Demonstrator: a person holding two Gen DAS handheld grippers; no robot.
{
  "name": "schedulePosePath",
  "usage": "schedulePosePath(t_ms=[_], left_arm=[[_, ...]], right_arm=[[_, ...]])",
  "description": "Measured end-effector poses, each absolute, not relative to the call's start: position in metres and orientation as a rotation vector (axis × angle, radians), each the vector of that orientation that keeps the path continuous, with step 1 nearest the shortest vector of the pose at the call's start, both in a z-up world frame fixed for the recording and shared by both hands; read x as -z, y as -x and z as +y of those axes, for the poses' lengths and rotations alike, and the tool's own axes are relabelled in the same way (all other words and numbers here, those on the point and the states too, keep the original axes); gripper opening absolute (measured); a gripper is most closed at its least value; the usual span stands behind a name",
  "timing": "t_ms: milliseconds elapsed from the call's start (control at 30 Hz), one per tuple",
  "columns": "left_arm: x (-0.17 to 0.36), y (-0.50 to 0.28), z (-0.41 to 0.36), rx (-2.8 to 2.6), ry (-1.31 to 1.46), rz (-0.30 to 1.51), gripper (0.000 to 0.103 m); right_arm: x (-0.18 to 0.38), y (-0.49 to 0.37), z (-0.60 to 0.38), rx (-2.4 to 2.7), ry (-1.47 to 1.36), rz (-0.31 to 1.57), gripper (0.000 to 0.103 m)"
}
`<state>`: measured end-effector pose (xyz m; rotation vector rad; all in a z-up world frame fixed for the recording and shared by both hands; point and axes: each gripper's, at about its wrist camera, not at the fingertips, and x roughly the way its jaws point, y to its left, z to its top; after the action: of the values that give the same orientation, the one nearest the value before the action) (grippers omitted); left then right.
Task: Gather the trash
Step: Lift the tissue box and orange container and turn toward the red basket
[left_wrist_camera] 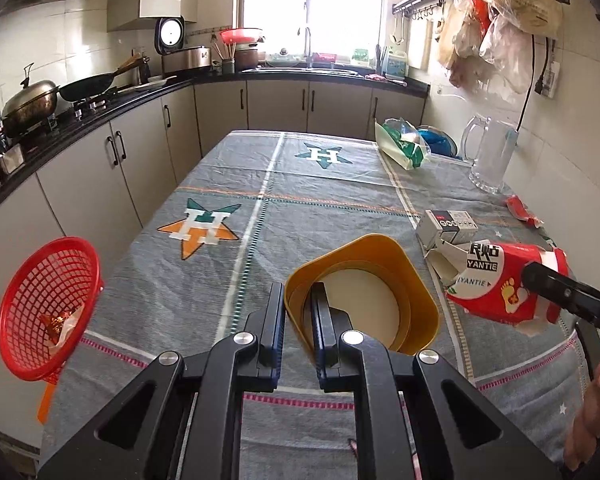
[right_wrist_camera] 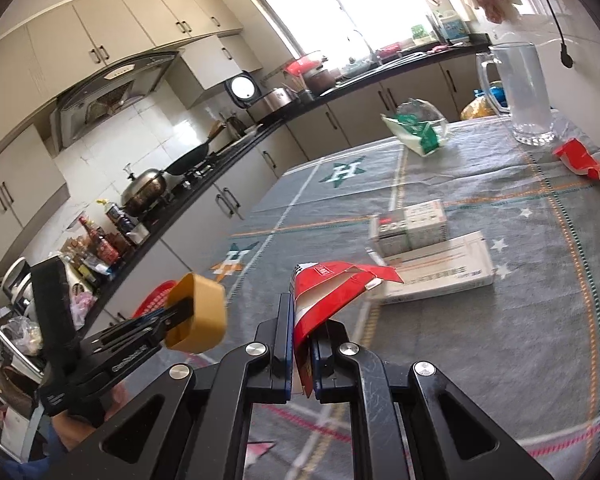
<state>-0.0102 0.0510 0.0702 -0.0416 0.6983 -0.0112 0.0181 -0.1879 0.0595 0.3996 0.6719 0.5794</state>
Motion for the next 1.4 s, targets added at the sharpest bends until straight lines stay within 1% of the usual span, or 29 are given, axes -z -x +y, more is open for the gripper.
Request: schedulePosePath(t_ms=[733,1400], left_arm=[[-0.078,0.038,0.090,-0.022,0.102,0.664,0.012],[-0.078,0.054,0.140,-0.077,0.173,0.648,0.012]], right_arm=[[-0.078,0.014,-0.134,-0.656,-0.330,0.669,0.008],[-0.083,0.013,-0.086,-0.717,-0.274,0.695,0.008]])
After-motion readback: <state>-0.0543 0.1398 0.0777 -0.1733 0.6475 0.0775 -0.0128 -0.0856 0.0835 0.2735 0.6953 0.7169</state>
